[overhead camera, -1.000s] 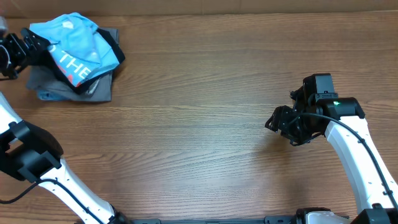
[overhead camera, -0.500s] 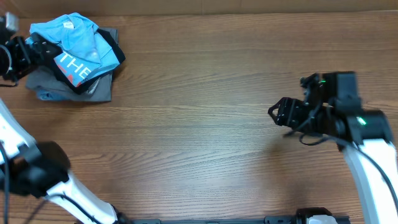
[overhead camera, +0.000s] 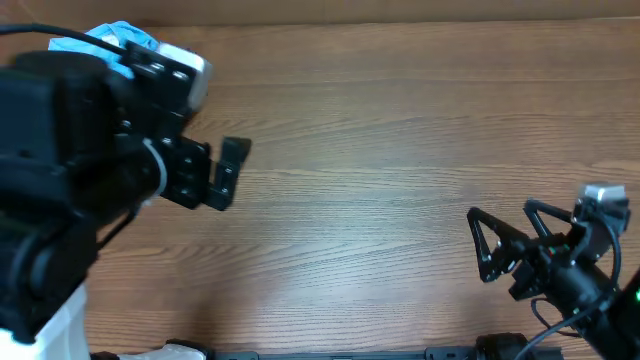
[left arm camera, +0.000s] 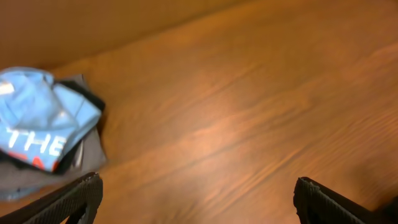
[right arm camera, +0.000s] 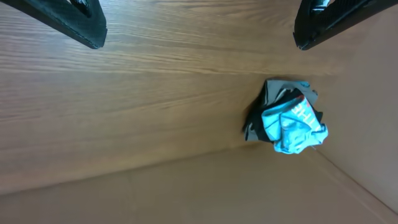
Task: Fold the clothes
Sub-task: 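Release the shirt and withdraw the left gripper from the stack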
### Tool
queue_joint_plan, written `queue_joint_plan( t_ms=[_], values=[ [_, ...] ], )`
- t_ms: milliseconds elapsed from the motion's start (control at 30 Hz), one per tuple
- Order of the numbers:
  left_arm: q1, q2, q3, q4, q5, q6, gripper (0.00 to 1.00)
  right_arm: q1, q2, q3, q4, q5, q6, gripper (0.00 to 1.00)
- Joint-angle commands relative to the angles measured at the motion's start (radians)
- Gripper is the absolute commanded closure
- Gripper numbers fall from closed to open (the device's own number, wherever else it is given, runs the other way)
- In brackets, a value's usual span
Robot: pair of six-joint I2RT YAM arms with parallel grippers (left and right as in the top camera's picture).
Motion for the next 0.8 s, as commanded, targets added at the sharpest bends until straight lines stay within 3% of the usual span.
queue_joint_plan(
  t_ms=[0,367,600,767],
  values=[
    [-0.068,-0.011,-0.119,-0.002,-0.216,-0.136,0.00,0.004,-0.003,0.010,0.004,0.016,-0.006,0.00],
    [-0.072,-0.185,-0.557,0.012,-0.485,-0.391,0.00,0.004,-0.002,0.007,0.004,0.016,-0.006,0.00],
    [-0.072,-0.158,-0.657,0.050,-0.475,-0.398,0.00,0.006,-0.002,-0.002,0.005,0.016,-0.006,0.00],
    [-0.072,-0.105,-0.657,0.050,-0.475,-0.398,0.00,0.005,-0.030,-0.106,0.005,0.016,-0.006,0.00]
  ],
)
